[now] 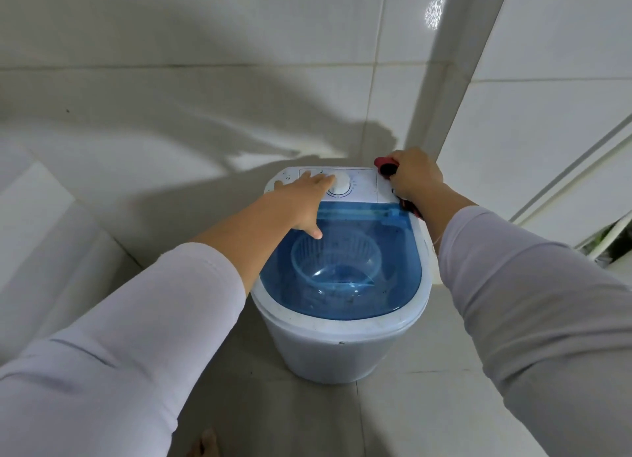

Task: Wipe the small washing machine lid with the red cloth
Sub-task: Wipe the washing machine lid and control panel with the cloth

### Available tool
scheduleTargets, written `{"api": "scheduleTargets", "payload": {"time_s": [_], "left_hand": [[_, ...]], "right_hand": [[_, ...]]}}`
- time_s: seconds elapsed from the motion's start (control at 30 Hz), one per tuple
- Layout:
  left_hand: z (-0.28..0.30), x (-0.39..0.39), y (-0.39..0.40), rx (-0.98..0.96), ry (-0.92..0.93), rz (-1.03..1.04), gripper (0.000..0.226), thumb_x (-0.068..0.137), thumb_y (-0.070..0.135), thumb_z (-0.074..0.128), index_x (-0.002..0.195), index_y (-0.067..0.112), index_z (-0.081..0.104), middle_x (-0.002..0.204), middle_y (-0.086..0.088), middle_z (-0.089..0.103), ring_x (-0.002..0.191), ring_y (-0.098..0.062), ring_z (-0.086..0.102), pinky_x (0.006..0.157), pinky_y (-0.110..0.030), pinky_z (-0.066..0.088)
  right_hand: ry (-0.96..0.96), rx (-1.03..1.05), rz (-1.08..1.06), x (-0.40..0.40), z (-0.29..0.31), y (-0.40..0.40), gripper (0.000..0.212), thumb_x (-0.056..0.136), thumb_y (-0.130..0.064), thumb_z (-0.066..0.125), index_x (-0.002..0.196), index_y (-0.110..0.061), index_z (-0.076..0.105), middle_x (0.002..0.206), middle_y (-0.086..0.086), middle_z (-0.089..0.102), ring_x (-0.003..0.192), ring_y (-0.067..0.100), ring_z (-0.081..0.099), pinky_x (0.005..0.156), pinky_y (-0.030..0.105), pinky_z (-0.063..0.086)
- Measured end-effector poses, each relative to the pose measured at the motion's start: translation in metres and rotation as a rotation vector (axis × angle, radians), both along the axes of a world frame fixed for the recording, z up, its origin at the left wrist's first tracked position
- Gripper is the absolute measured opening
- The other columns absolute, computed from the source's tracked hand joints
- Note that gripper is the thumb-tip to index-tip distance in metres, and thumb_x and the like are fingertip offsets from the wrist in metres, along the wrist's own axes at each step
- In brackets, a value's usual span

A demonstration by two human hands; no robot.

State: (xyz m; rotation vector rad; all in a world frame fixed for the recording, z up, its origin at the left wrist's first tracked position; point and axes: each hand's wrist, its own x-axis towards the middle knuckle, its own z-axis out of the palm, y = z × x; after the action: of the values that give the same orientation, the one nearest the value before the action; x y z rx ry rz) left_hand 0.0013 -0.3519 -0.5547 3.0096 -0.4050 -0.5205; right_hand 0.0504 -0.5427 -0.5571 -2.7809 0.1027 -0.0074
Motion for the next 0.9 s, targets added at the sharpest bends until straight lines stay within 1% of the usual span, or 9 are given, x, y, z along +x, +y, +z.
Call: {"api": "scheduleTargets", "payload": {"time_s": [0.17, 0.3, 0.37, 0.43, 0.53, 0.6, 0.73, 0.8, 0.9], "left_hand": [[0.002, -0.004, 0.0, -0.016, 0.017, 0.018, 0.111, 0.079, 0.025, 0.076, 0.153, 0.021, -0.006, 0.162, -0.004, 0.005, 0.15, -0.022, -0.001, 0.118, -0.054, 0.012], [0.002, -0.008, -0.001, -0.018, 0.026, 0.032, 0.108, 0.08, 0.026, 0.074, 0.153, 0.022, -0.005, 0.162, -0.008, 0.007, 0.15, -0.024, 0.003, 0.118, -0.053, 0.012], [0.002, -0.009, -0.003, -0.008, 0.021, 0.024, 0.106, 0.081, 0.025, 0.074, 0.153, 0.022, -0.003, 0.161, -0.009, 0.01, 0.15, -0.024, 0.006, 0.117, -0.052, 0.014], [0.002, -0.01, -0.004, 0.008, 0.011, 0.014, 0.104, 0.081, 0.024, 0.074, 0.153, 0.022, 0.0, 0.16, -0.009, 0.015, 0.149, -0.024, 0.009, 0.116, -0.052, 0.016], [0.004, -0.012, -0.006, 0.008, 0.024, 0.014, 0.102, 0.082, 0.02, 0.073, 0.154, 0.02, 0.001, 0.161, -0.007, 0.013, 0.15, -0.022, 0.003, 0.118, -0.054, 0.013], [0.006, -0.014, -0.007, 0.019, 0.034, 0.018, 0.099, 0.083, 0.02, 0.072, 0.154, 0.02, 0.002, 0.162, -0.006, 0.012, 0.15, -0.021, 0.002, 0.118, -0.054, 0.013], [0.007, -0.014, -0.007, 0.032, 0.02, 0.018, 0.097, 0.082, 0.021, 0.073, 0.153, 0.019, 0.008, 0.16, -0.005, 0.017, 0.15, -0.021, 0.004, 0.117, -0.055, 0.015], [0.006, -0.013, -0.007, 0.043, 0.009, 0.014, 0.096, 0.081, 0.021, 0.074, 0.153, 0.018, 0.011, 0.16, -0.006, 0.019, 0.15, -0.021, 0.007, 0.117, -0.055, 0.017], [0.004, -0.011, -0.009, 0.074, -0.002, -0.003, 0.096, 0.08, 0.021, 0.074, 0.152, 0.016, 0.011, 0.16, -0.006, 0.019, 0.149, -0.022, 0.008, 0.116, -0.057, 0.019]], "right_hand": [[0.036, -0.085, 0.033, -0.002, 0.003, -0.001, 0.043, 0.09, -0.007, 0.046, 0.129, -0.021, 0.055, 0.122, 0.013, 0.059, 0.11, 0.033, 0.057, 0.086, 0.036, 0.049], [0.059, -0.093, 0.075, -0.01, 0.008, -0.003, 0.039, 0.091, -0.016, 0.048, 0.127, -0.028, 0.059, 0.128, 0.009, 0.058, 0.115, 0.032, 0.056, 0.088, 0.034, 0.048], [0.053, -0.104, 0.114, -0.016, 0.006, -0.004, 0.04, 0.09, -0.014, 0.048, 0.122, -0.034, 0.061, 0.129, 0.005, 0.057, 0.116, 0.03, 0.055, 0.092, 0.035, 0.047], [0.035, -0.126, 0.146, -0.023, 0.001, -0.006, 0.045, 0.088, -0.007, 0.048, 0.119, -0.035, 0.063, 0.125, 0.004, 0.057, 0.113, 0.03, 0.055, 0.092, 0.037, 0.048], [0.005, -0.138, 0.177, -0.033, -0.005, -0.009, 0.046, 0.085, -0.001, 0.051, 0.117, -0.031, 0.065, 0.122, 0.005, 0.059, 0.11, 0.03, 0.056, 0.088, 0.038, 0.047], [-0.013, -0.127, 0.224, -0.039, -0.008, -0.014, 0.043, 0.084, 0.001, 0.052, 0.11, -0.028, 0.07, 0.119, 0.002, 0.061, 0.109, 0.028, 0.056, 0.086, 0.036, 0.047], [0.019, -0.126, 0.299, -0.044, -0.003, -0.02, 0.033, 0.084, 0.0, 0.054, 0.104, -0.019, 0.073, 0.117, 0.005, 0.064, 0.108, 0.027, 0.057, 0.09, 0.034, 0.048], [0.031, -0.094, 0.268, -0.04, 0.005, -0.023, 0.031, 0.083, 0.001, 0.054, 0.101, -0.016, 0.073, 0.115, 0.007, 0.066, 0.107, 0.028, 0.058, 0.089, 0.032, 0.047], [-0.119, -0.013, 0.148, -0.028, 0.017, -0.028, 0.032, 0.082, 0.002, 0.055, 0.102, -0.015, 0.073, 0.114, 0.009, 0.066, 0.106, 0.031, 0.06, 0.09, 0.036, 0.05]]}}
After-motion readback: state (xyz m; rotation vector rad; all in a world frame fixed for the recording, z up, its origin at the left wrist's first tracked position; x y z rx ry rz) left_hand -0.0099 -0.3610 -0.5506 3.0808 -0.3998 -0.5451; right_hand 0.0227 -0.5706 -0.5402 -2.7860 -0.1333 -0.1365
